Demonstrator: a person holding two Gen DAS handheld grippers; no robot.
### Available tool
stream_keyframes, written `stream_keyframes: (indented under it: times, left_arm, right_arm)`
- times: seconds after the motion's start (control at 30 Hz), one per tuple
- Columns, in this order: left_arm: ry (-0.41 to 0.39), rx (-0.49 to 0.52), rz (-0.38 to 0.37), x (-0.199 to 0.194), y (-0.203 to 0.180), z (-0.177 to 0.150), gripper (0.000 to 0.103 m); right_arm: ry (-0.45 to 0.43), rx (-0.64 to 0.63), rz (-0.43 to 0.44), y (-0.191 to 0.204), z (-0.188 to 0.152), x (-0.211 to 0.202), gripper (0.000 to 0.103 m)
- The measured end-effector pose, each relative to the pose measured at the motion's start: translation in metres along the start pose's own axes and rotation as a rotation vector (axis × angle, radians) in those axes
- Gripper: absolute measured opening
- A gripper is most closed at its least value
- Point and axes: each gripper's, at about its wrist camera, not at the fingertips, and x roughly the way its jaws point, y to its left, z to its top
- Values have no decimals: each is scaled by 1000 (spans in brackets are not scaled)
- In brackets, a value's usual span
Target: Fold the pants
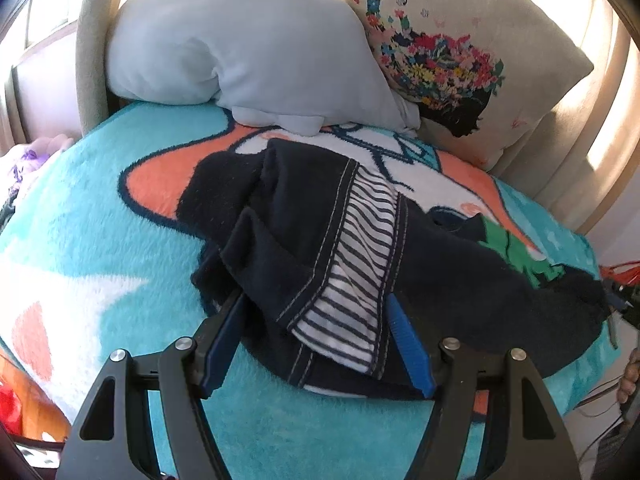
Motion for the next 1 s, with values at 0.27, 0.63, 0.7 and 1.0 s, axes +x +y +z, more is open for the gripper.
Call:
stream_keyframes:
  times: [0.27,0.63,0.7,1.0]
  left_arm:
    - [-100,-47,-75,-46,4,-4,70]
    - [-93,-49,-26,-40,-4,-2,70]
    - [-101,-50,-12,-40,-8,1,70]
    - [-104,-9,20,-30,-39,20,70]
  right_arm:
    - [90,-19,213,27,-10,50,74]
    - [99,-90,302,58,-4,68,19]
    - [50,-87,308,57,14,59,18]
    - [33,-133,195,43,52,81,19]
